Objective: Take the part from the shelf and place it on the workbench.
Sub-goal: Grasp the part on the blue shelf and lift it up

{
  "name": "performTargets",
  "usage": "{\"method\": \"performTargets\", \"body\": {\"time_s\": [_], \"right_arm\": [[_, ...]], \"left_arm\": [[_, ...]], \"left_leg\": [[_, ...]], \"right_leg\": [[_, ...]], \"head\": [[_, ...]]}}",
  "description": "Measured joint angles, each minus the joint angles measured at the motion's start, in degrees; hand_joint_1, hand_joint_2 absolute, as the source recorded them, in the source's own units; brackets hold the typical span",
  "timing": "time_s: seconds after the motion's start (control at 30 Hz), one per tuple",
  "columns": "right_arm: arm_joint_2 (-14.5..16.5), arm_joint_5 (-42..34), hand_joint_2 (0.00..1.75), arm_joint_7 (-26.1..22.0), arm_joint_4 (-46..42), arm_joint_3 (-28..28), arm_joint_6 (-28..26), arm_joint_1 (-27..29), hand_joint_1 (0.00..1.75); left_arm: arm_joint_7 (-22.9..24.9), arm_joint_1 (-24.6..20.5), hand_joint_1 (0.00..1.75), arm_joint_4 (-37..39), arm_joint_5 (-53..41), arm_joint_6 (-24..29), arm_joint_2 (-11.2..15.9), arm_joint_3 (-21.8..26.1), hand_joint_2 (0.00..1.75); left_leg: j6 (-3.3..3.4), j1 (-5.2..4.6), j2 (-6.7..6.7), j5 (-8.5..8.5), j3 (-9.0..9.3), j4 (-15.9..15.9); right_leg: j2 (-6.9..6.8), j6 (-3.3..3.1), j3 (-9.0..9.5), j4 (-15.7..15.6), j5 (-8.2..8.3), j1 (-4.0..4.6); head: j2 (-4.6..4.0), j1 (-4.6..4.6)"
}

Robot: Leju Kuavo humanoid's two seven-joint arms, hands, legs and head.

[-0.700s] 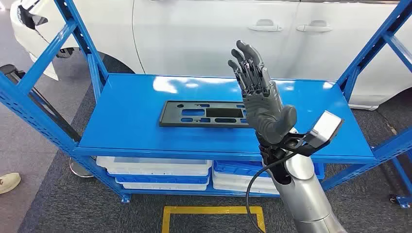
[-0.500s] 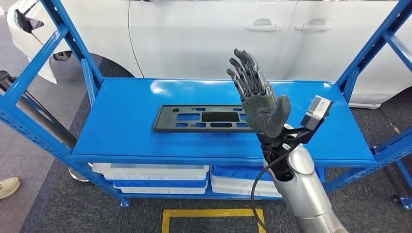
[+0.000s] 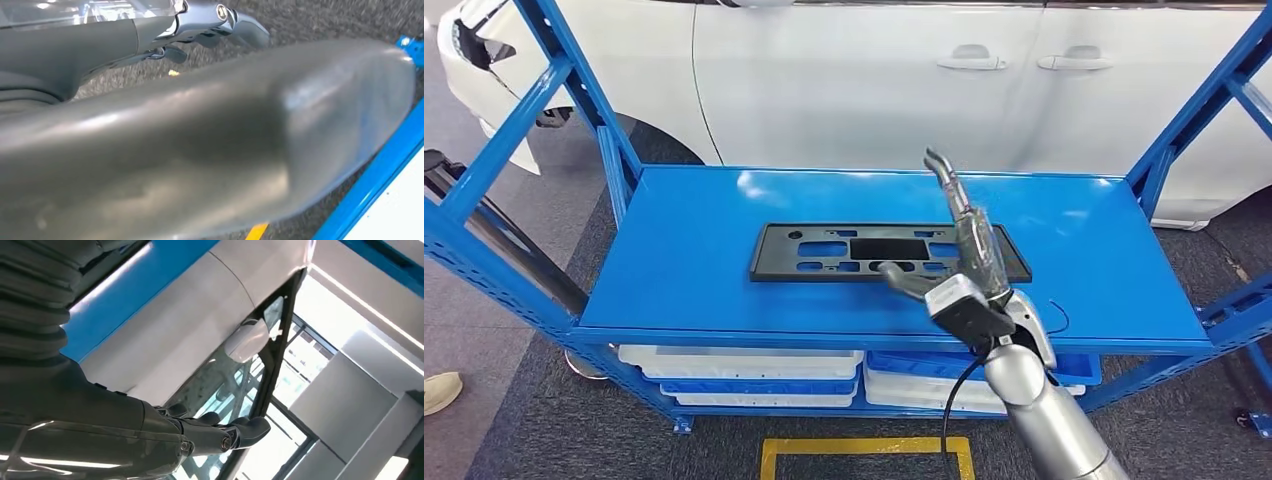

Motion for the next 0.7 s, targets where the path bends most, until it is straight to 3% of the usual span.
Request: {"method": "performTargets", "body": {"time_s": [0.07,0.13,0.17,0.2,0.23,0.27,0.33,0.37,0.43,0.53,0.6,0.67,0.7], "right_arm": [[-0.47,4.80,1.75,0.31,0.17,1.89,-1.70,0.85,0.00],[-0.94,9.08,1.75,0.59,0.89,3.88,-3.34,1.73,0.00],[-1.25,11.04,1.75,0.67,1.52,4.99,-4.31,2.29,0.00],[-1.63,12.81,1.75,0.74,2.27,6.16,-5.35,2.85,0.00],[-2.04,14.23,1.75,0.78,3.12,7.42,-6.34,3.27,0.00],[-2.40,15.24,1.75,0.80,3.92,8.58,-7.12,3.51,0.00],[-2.96,17.19,1.75,0.93,5.55,10.78,-8.33,3.52,0.00],[-3.12,18.47,1.75,1.10,6.56,11.90,-8.86,3.38,0.00],[-3.25,21.01,1.75,1.55,9.07,14.21,-9.88,2.90,0.00],[-2.72,23.51,1.75,2.33,13.92,17.96,-11.38,0.72,0.00],[-1.23,24.63,1.75,3.20,18.09,20.72,-12.80,-1.84,0.00],[0.81,25.46,1.75,4.24,22.77,23.62,-14.38,-4.20,0.00],[1.89,25.75,1.75,4.72,25.07,25.02,-14.97,-5.29,0.00]], "left_arm": [[-0.29,-0.13,0.00,0.00,-0.23,-0.11,-0.07,0.00,0.00],[-0.58,-0.22,0.00,0.00,-0.43,-0.32,-0.06,0.00,0.00],[-0.64,-0.23,0.00,0.00,-0.49,-0.43,-0.05,0.01,0.00],[-0.61,-0.20,0.00,0.00,-0.57,-0.51,-0.05,0.02,0.00],[-0.43,-0.18,0.00,0.00,-0.67,-0.53,-0.06,0.03,0.00],[-0.13,-0.16,0.00,0.00,-0.79,-0.45,-0.07,0.05,0.00],[0.97,-0.18,0.00,0.00,-1.18,-0.02,-0.14,0.05,0.00],[1.77,-0.20,0.00,0.00,-1.39,0.38,-0.17,0.05,0.00],[3.73,-0.21,0.00,0.00,-1.91,1.55,-0.21,0.04,0.00],[6.84,-0.19,0.00,0.01,-2.79,3.80,-0.26,0.04,0.00],[8.41,-0.15,0.00,0.02,-3.37,5.20,-0.35,0.04,0.00],[9.43,-0.05,0.00,0.02,-3.81,6.32,-0.46,0.07,0.00],[9.69,0.04,0.00,0.02,-3.97,6.69,-0.48,0.09,0.00]], "left_leg": [[0.59,0.15,0.07,0.33,0.16,-0.37],[0.83,0.12,0.07,0.34,0.13,-0.41],[0.87,0.09,0.05,0.30,0.13,-0.40],[0.90,0.07,0.02,0.26,0.14,-0.39],[0.87,0.06,-0.02,0.21,0.19,-0.37],[0.79,0.06,-0.06,0.14,0.28,-0.37],[0.45,-0.04,-0.10,-0.08,0.49,-0.36],[0.17,-0.13,-0.09,-0.19,0.56,-0.36],[-0.52,-0.25,-0.06,-0.38,0.65,-0.48],[-1.49,-0.18,-0.02,-1.22,0.56,0.32],[-1.80,-0.10,-0.01,-4.20,-1.83,5.61],[-1.98,-0.10,-0.01,-7.49,-5.77,13.36],[-2.00,-0.11,-0.01,-7.86,-7.07,15.63]], "right_leg": [[-0.09,0.58,-1.49,3.53,-2.32,-0.18],[-0.14,0.99,-5.04,11.13,-6.06,-0.34],[-0.15,1.10,-6.75,14.56,-7.24,-0.42],[-0.15,1.12,-7.70,16.33,-7.43,-0.48],[-0.15,1.06,-7.56,15.75,-6.49,-0.51],[-0.15,0.89,-6.25,12.86,-4.68,-0.50],[-0.18,0.32,-2.25,4.57,-1.08,-0.30],[-0.18,0.03,-0.84,1.66,-0.17,-0.15],[-0.13,-0.46,-0.03,-0.16,-0.08,0.19],[-0.09,-1.44,0.24,-0.68,0.16,-0.08],[-0.14,-2.06,0.46,-0.98,0.26,-0.20],[-0.14,-2.39,0.49,-0.94,0.15,0.05],[-0.14,-2.50,0.54,-0.91,0.08,0.21]], "head": [[0.00,0.17],[0.00,0.32],[0.00,0.31],[0.00,0.32],[0.00,0.32],[0.00,0.32],[0.00,0.32],[0.00,0.31],[0.00,0.28],[0.00,0.24],[0.00,0.20],[0.00,0.19],[0.00,0.19]]}}
